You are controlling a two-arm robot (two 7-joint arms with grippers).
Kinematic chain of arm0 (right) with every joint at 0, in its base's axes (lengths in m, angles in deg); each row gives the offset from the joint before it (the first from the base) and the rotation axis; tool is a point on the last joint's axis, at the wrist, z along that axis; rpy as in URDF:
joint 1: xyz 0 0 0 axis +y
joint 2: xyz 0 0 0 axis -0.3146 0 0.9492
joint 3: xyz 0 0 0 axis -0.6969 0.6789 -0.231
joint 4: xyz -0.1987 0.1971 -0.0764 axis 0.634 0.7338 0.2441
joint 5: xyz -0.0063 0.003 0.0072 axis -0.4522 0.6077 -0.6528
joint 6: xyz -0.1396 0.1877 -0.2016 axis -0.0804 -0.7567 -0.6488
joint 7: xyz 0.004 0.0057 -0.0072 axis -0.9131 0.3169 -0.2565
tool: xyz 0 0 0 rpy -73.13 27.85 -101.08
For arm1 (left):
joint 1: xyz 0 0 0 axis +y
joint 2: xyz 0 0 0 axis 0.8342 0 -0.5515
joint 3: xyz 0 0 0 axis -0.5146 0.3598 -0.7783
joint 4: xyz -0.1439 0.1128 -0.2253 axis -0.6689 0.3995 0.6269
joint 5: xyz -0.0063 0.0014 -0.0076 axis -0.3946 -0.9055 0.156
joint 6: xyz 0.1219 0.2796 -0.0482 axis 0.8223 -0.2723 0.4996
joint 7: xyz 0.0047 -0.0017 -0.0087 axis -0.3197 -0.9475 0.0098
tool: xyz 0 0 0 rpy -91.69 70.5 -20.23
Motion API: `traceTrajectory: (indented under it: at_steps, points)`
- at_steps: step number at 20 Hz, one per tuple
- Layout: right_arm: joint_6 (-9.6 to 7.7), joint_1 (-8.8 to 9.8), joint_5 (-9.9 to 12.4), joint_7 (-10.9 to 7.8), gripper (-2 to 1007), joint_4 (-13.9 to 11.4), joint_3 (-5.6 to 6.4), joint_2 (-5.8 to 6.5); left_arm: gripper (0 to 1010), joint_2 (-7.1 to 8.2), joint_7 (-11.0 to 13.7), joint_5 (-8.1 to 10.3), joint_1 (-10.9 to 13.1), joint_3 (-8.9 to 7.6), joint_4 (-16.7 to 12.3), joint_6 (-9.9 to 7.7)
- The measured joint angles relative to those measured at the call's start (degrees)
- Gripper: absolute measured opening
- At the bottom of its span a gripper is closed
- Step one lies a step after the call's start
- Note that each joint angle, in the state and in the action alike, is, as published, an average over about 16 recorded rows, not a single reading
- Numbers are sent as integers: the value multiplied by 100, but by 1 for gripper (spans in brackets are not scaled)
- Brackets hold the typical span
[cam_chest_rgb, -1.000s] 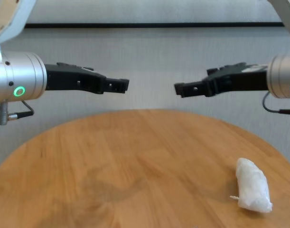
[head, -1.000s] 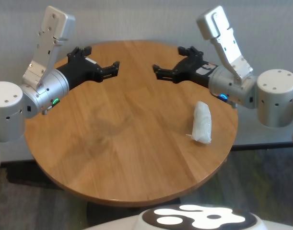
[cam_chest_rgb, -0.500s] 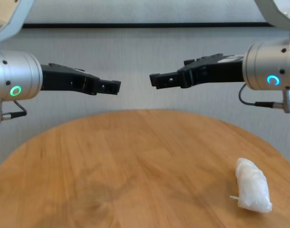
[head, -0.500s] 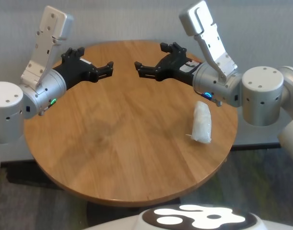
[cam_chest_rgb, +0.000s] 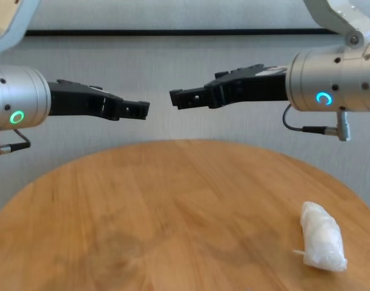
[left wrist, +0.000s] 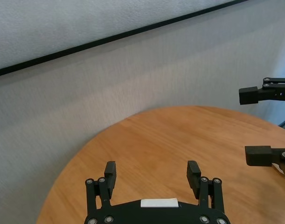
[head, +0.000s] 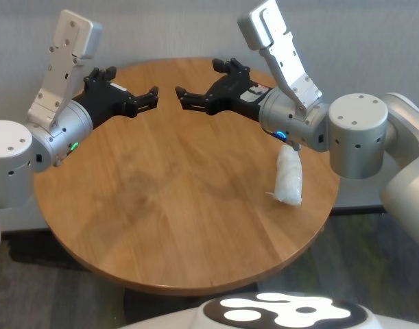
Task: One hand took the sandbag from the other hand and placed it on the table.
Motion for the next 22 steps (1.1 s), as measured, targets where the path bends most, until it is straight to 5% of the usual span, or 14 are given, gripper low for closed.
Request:
traceTrajectory:
  at_steps: [9, 22]
  points:
    - [-64, -66, -120, -95, 1001, 96, -14, -155, 1002, -97, -73, -78, 107, -142, -66, -21]
    - [-89, -85, -144, -109, 1001, 121, -16, -174, 1002, -119, -83, -92, 128, -172, -81, -38]
